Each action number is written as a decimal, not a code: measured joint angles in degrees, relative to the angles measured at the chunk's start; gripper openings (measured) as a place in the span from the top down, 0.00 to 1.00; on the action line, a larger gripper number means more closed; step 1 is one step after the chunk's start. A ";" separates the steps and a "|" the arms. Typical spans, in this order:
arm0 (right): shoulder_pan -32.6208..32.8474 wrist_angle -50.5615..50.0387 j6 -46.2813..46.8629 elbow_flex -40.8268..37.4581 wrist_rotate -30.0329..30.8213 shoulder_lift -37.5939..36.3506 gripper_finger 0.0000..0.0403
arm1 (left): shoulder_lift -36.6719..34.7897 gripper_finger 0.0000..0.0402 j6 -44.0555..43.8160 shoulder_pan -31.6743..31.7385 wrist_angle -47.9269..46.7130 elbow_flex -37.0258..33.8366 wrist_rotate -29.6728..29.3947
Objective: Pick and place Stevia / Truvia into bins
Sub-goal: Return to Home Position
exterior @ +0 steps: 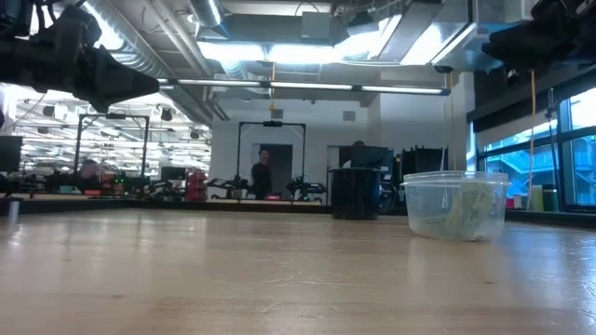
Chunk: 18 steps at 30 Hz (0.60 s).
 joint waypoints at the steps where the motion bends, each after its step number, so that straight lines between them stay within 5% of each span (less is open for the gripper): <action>1: 0.00 -0.19 -0.37 0.00 0.48 -0.02 0.76 | -0.02 0.84 0.37 0.00 0.00 0.00 -0.59; 14: -0.02 17.70 4.16 -10.58 10.25 -0.02 0.76 | 0.00 0.84 -0.55 0.00 0.00 0.00 -1.04; 18: -0.02 21.95 5.80 -14.87 17.64 -0.02 0.76 | 0.00 0.83 -0.55 0.00 -0.02 0.00 -1.03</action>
